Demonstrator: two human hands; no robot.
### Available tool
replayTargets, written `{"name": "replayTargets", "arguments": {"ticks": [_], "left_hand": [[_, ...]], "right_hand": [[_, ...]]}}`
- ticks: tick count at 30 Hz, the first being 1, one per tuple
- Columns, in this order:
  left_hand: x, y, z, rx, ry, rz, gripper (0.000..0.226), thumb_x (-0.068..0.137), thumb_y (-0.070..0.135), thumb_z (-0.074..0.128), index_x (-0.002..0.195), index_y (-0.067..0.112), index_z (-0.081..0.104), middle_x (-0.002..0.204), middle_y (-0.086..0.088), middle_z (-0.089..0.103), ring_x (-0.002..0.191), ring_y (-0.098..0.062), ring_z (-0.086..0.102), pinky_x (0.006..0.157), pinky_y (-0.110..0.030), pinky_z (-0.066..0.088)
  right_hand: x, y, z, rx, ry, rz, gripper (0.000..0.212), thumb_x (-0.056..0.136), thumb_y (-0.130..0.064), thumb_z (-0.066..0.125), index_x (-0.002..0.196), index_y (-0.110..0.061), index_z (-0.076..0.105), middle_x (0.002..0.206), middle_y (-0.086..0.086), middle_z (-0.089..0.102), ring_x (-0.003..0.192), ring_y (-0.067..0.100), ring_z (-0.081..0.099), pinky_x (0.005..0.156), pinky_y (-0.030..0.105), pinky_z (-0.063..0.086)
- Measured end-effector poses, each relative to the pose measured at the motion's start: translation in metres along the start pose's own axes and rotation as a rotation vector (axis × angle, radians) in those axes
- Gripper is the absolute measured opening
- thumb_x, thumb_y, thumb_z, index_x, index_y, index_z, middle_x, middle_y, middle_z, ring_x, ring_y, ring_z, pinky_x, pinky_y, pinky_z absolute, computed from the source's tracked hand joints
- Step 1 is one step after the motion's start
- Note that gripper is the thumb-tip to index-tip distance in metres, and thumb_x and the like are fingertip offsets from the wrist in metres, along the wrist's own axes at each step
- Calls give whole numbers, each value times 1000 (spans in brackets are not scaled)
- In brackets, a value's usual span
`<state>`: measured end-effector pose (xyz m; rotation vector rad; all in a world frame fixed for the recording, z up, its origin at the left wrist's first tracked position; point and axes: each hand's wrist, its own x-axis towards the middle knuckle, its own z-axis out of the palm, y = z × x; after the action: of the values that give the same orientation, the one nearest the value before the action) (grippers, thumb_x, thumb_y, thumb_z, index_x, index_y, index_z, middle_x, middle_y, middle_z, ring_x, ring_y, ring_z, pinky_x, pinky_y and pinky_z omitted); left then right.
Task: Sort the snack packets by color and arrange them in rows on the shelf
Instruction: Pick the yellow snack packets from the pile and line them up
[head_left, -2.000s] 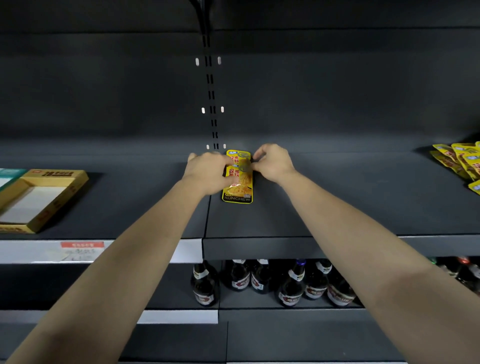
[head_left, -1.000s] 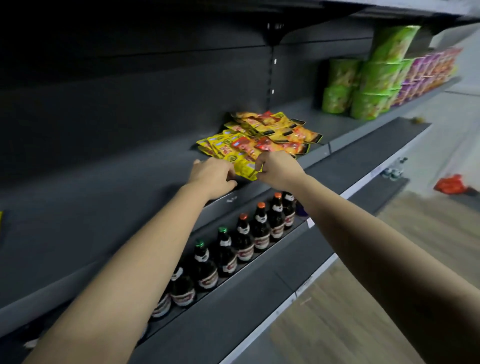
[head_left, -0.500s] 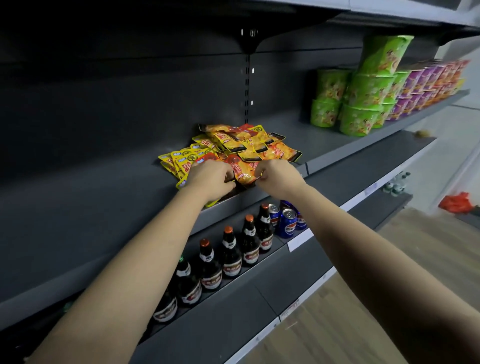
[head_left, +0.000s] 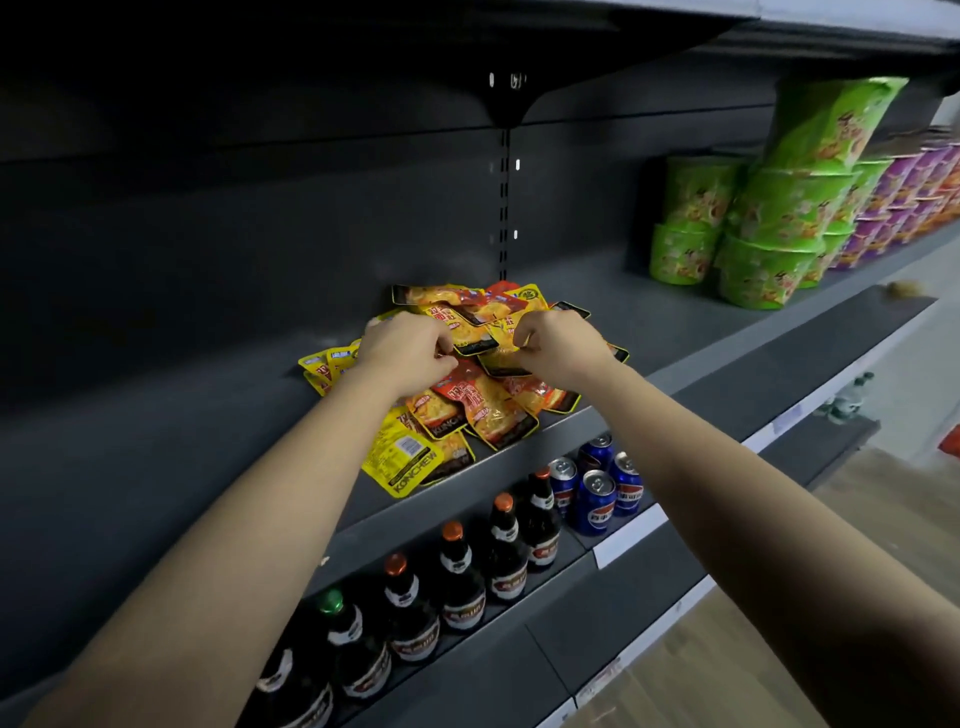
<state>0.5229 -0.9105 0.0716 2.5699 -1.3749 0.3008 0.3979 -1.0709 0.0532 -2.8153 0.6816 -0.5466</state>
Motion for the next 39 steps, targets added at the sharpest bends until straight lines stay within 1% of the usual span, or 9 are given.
{"name": "replayTargets", "arguments": {"ticks": [4,11,18,23,25,28,32,35,39], "left_hand": [[12,1,1,14,7,-35,21,89,41,60,105,30,67,103,9,68,107,-20,59,95,-39,37],[19,9,5,24,13,-187,11,88,39,61,89,30,67,95,9,67,100,-19,61,94,-41,38],[17,21,9,39,38,-361,13,89,37,61,95,29,69,98,8,69,102,-18,61,97,-42,40],[22,29,18,60,93,-459,16,97,33,50,100,26,64,104,-1,69,102,-27,61,90,-40,43],[28,31,22,4,115,-499,23,97,42,50,103,21,59,103,-4,68,100,-29,62,82,-38,45],[42,36,26,-124,151,-554,47,90,58,52,108,15,51,102,-7,66,98,-29,62,72,-37,47],[54,42,33,-89,126,-649,79,77,74,55,123,11,45,112,-9,63,105,-31,62,69,-37,48],[59,41,35,-101,122,-701,86,71,74,64,126,12,43,114,-8,63,107,-30,61,66,-35,45],[62,42,33,-180,132,-748,85,69,63,75,128,11,42,117,-9,63,109,-29,61,63,-34,42]], "right_hand": [[20,12,4,18,8,-1,23,84,-24,62,106,-19,67,104,5,68,96,28,63,73,33,53],[48,24,8,67,-40,-106,21,84,-20,60,103,-19,68,101,5,68,88,28,64,72,36,56],[64,38,8,160,-110,-208,14,84,-19,61,96,-19,69,102,5,67,94,27,63,77,38,55],[67,45,10,185,-111,-242,16,86,-17,61,99,-17,69,103,6,68,97,26,63,78,37,55],[68,47,9,187,-103,-248,15,86,-17,60,99,-17,69,102,6,68,95,26,63,77,37,55],[71,49,8,206,-80,-246,10,90,-21,59,90,-17,69,94,4,70,89,25,65,75,40,57],[72,51,9,220,-71,-231,19,93,-30,58,91,-15,70,89,5,70,85,25,64,73,39,56],[73,52,11,223,-69,-217,22,94,-35,57,95,-16,70,89,5,70,85,25,64,72,39,56],[74,53,11,232,-71,-207,23,94,-35,57,96,-16,70,88,6,71,83,25,65,71,39,57]]}}
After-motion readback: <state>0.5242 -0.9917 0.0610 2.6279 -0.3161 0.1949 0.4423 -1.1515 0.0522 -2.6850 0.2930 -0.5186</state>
